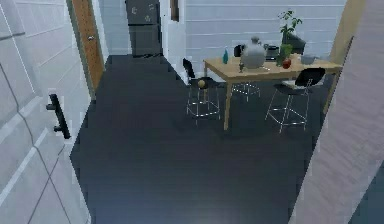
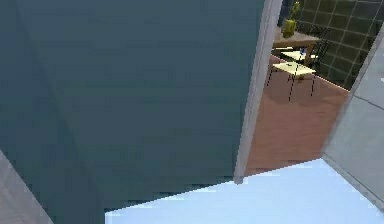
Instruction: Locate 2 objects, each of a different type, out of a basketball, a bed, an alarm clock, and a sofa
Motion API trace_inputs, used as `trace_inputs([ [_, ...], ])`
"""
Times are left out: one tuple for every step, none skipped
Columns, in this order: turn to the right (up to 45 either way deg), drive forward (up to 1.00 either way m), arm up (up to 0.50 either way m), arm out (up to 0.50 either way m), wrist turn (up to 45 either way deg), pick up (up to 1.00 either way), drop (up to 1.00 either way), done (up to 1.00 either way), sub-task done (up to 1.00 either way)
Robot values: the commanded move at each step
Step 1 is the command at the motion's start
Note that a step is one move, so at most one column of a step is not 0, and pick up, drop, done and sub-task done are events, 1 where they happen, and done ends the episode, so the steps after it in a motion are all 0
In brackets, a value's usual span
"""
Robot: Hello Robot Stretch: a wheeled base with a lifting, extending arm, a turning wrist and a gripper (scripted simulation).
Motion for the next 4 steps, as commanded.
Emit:
trace_inputs([
  [0.0, 0.45, 0.00, 0.00, 0.0, 0.00, 0.00, 0.00, 0.00],
  [-9.0, 0.00, 0.00, 0.00, 0.0, 0.00, 0.00, 0.00, 0.00],
  [0.0, 0.30, 0.00, 0.00, 0.0, 0.00, 0.00, 0.00, 0.00],
  [45.0, 0.00, 0.00, 0.00, 0.0, 0.00, 0.00, 0.00, 0.00],
])
